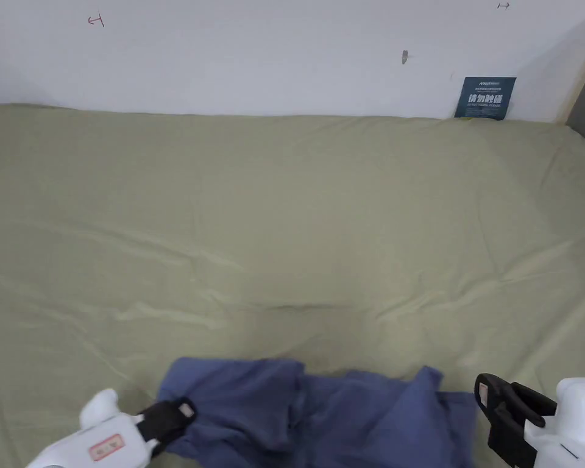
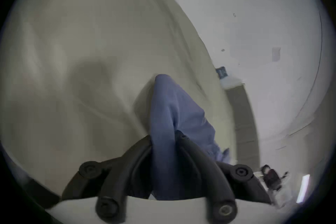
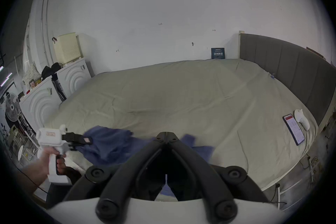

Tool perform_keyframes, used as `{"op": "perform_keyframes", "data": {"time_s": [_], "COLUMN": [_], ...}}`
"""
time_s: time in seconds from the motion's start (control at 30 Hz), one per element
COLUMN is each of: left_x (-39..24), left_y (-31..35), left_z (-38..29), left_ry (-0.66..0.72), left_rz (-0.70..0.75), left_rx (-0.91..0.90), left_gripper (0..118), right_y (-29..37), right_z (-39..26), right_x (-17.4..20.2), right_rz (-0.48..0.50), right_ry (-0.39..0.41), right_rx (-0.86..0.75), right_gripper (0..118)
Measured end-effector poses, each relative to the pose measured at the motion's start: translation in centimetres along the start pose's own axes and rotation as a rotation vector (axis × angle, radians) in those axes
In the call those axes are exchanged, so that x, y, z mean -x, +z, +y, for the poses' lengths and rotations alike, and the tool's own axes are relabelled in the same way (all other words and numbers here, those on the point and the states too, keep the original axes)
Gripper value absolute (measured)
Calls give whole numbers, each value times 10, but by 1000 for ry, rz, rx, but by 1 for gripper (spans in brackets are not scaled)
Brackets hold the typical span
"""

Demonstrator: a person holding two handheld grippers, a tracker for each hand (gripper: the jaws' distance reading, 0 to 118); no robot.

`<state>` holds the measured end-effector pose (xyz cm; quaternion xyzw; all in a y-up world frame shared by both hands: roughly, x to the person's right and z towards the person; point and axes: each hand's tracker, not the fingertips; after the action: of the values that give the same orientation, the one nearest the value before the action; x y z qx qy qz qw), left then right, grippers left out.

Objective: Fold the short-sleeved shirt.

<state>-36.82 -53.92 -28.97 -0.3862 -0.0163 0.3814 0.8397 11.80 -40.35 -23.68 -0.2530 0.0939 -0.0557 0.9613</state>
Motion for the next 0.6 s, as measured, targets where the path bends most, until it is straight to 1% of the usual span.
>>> {"op": "perform_keyframes", "data": {"time_s": [0.03, 0.1, 0.13, 0.2, 0.27, 0.33, 0.4, 0.47, 0.53, 0.6], "left_x": [3, -12, -27, -78, -137, -189, -224, -248, -256, -254], "left_y": [10, 24, 26, 28, 21, 5, -16, -41, -63, -84], "left_z": [10, 17, 17, 0, -30, -70, -118, -168, -204, -225], "left_ry": [-44, -168, -246, -424, -636, -879, -1111, -1344, -1450, -1473], "left_rz": [46, 109, 115, 85, 45, 26, 4, 24, 29, 62], "left_rx": [-26, -70, -63, -96, -98, -60, -13, 25, 61, 132], "left_gripper": [13, 13, 13, 13, 13, 13, 13, 13, 13, 13], "right_y": [1, 3, 3, 5, 9, 14, 19, 25, 29, 31], "right_z": [-1, 0, 0, 0, -1, -2, -4, -8, -11, -13], "right_x": [2, 3, 3, 3, 1, -3, -8, -15, -23, -31], "right_rz": [3, 19, 24, 27, 24, 22, 11, -2, -19, -38], "right_ry": [2, 3, 4, 9, 12, 10, 18, 28, 31, 31], "right_rx": [-3, -9, -11, -14, -22, -26, -29, -31, -24, -14], "right_gripper": [1, 1, 1, 1, 1, 1, 1, 1, 1, 1]}}
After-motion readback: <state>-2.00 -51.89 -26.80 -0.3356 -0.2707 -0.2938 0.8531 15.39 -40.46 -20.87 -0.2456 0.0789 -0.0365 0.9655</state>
